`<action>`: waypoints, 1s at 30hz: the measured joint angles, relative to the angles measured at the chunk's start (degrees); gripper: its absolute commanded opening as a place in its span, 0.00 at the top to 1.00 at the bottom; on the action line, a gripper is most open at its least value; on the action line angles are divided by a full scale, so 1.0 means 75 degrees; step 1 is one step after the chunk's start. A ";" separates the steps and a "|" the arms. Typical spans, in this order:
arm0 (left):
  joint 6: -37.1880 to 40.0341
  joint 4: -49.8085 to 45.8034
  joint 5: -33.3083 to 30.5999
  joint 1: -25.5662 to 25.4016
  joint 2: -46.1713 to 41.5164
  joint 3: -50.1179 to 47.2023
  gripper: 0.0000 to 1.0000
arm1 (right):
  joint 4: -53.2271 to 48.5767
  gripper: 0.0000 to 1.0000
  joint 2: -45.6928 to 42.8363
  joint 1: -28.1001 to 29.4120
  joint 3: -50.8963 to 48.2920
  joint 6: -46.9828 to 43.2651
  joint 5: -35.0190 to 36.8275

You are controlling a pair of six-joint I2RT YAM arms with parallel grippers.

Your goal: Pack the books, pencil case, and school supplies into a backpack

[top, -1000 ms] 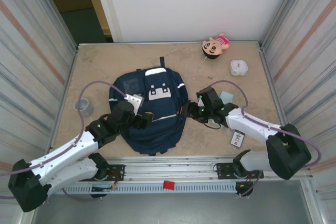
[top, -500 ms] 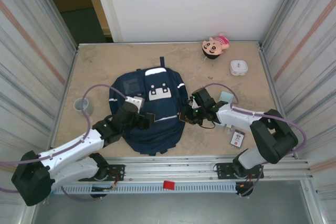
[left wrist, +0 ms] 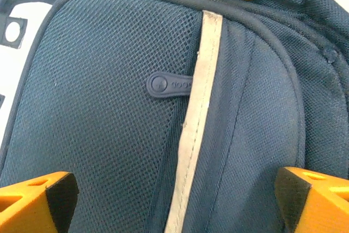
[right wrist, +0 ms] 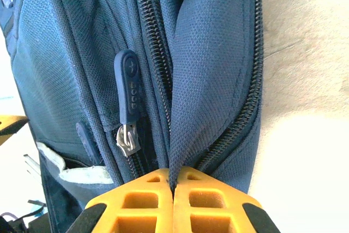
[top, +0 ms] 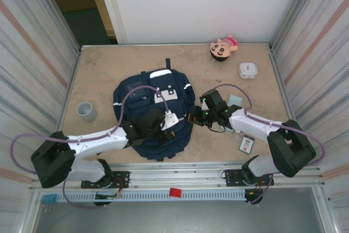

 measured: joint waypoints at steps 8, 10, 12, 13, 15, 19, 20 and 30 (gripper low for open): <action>0.0656 0.0647 0.0688 -0.0117 0.0163 0.0064 0.04 | -0.0003 0.98 -0.0058 -0.0090 -0.0003 0.0000 0.0064; 0.0717 0.0723 0.0819 -0.0187 0.0117 0.0023 0.04 | 0.0000 0.98 -0.0076 -0.0090 -0.0003 0.0000 0.0055; 0.0761 0.0708 0.0886 -0.0213 0.0111 0.0017 0.04 | 0.0000 0.98 -0.0099 -0.0090 -0.0003 0.0000 0.0038; 0.0778 0.0702 0.0918 -0.0210 0.0108 0.0017 0.04 | 0.0000 0.98 -0.0108 -0.0090 -0.0003 0.0000 0.0035; 0.0801 0.0702 0.0921 -0.0213 0.0108 0.0012 0.07 | -0.0003 0.98 -0.0152 -0.0090 -0.0003 0.0000 0.0035; 0.0787 0.0705 0.0530 -0.0213 0.0111 0.0012 0.19 | -0.0003 0.98 -0.0216 -0.0090 -0.0006 0.0000 0.0032; 0.0769 0.0708 0.0402 -0.0210 0.0111 0.0012 0.27 | 0.0003 0.98 -0.0221 -0.0090 -0.0009 0.0000 0.0032; 0.0708 0.0697 0.0615 -0.0108 -0.0262 -0.0055 0.98 | 0.0012 0.70 -0.0746 -0.0163 -0.0067 -0.0119 0.0175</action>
